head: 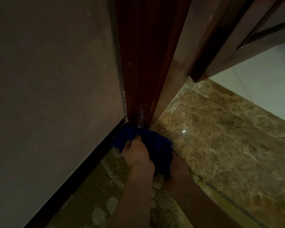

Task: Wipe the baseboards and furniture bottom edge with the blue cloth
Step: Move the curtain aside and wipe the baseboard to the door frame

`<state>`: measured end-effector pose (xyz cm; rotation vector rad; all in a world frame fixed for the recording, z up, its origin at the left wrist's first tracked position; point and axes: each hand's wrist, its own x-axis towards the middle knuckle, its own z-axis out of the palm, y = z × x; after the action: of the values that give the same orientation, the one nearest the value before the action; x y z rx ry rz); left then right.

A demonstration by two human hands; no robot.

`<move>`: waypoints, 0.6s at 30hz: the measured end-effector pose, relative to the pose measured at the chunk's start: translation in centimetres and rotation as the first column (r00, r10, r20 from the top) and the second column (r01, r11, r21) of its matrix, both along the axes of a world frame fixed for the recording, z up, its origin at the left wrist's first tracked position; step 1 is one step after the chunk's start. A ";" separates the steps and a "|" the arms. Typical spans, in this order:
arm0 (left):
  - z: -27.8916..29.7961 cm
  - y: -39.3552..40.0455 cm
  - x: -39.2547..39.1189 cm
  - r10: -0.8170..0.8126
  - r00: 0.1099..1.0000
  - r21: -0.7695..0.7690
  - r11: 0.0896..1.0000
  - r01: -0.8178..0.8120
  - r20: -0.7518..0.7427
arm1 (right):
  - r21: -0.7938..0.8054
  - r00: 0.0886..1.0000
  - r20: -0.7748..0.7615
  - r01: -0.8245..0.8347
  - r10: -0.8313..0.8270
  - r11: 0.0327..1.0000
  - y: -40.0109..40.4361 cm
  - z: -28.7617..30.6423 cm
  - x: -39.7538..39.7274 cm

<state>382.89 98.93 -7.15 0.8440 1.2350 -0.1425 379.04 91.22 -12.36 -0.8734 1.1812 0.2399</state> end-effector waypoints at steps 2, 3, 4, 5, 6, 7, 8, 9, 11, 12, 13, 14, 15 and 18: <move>0.6 -0.1 0.7 0.027 1.000 0.033 0.999 -0.028 0.011 | -0.002 1.000 -0.011 0.023 -0.023 1.000 0.1 -0.5 0.9; 1.0 -0.1 0.8 0.011 1.000 0.076 0.997 -0.013 0.029 | -0.016 0.999 0.000 0.042 -0.042 0.999 0.3 -0.2 1.1; 1.5 -0.1 0.7 0.001 0.998 0.115 0.993 -0.008 0.057 | 0.000 0.998 0.020 0.053 -0.053 0.999 0.4 0.5 1.0; 1.7 -0.2 0.5 -0.021 0.995 0.164 0.986 0.005 0.094 | 0.032 0.997 0.063 0.052 -0.053 0.998 0.5 1.6 0.8; 2.7 -0.3 0.2 -0.052 0.989 0.206 0.978 0.024 0.135 | 0.067 0.994 0.097 0.044 -0.051 0.997 0.5 2.9 0.3; 3.3 -0.5 -0.3 -0.106 0.975 0.271 0.961 0.051 0.194 | 0.088 0.990 0.134 0.037 -0.049 0.995 0.5 4.2 -0.2; 4.2 -0.6 -0.8 -0.166 0.954 0.332 0.940 0.077 0.251 | 0.110 0.984 0.171 0.032 -0.051 0.993 0.4 5.6 -0.7; 4.7 -0.7 -1.1 -0.199 0.932 0.368 0.927 0.078 0.303 | 0.120 0.976 0.208 0.031 -0.056 0.992 0.2 6.8 -0.9; 4.7 -1.0 -1.4 -0.178 0.916 0.375 0.927 0.033 0.360 | 0.115 0.965 0.258 0.016 -0.046 0.993 -0.5 7.9 -0.8; 4.5 -1.2 -1.3 -0.135 0.923 0.360 0.933 -0.004 0.359 | 0.094 0.965 0.258 0.022 -0.046 0.995 -0.8 8.0 -0.5; 3.4 -1.3 -1.1 -0.094 0.946 0.329 0.944 -0.014 0.311 | 0.066 0.969 0.246 0.017 -0.033 0.998 -0.9 7.9 -0.2; 2.4 -1.3 -0.8 -0.064 0.965 0.294 0.956 -0.015 0.256 | 0.042 0.972 0.233 0.007 -0.016 0.999 -0.9 7.2 0.2; 1.7 -1.3 -0.5 -0.026 0.982 0.245 0.969 -0.021 0.187 | 0.019 0.979 0.201 0.007 -0.011 1.000 -0.6 6.4 0.6; 1.0 -1.1 0.1 -0.023 0.997 0.177 0.984 0.009 0.076 | -0.043 0.990 0.139 0.024 -0.018 0.999 0.2 4.5 1.1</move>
<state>383.02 97.88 -6.19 1.0041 1.1798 -0.0126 380.14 91.39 -7.86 -0.9017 1.0696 0.1337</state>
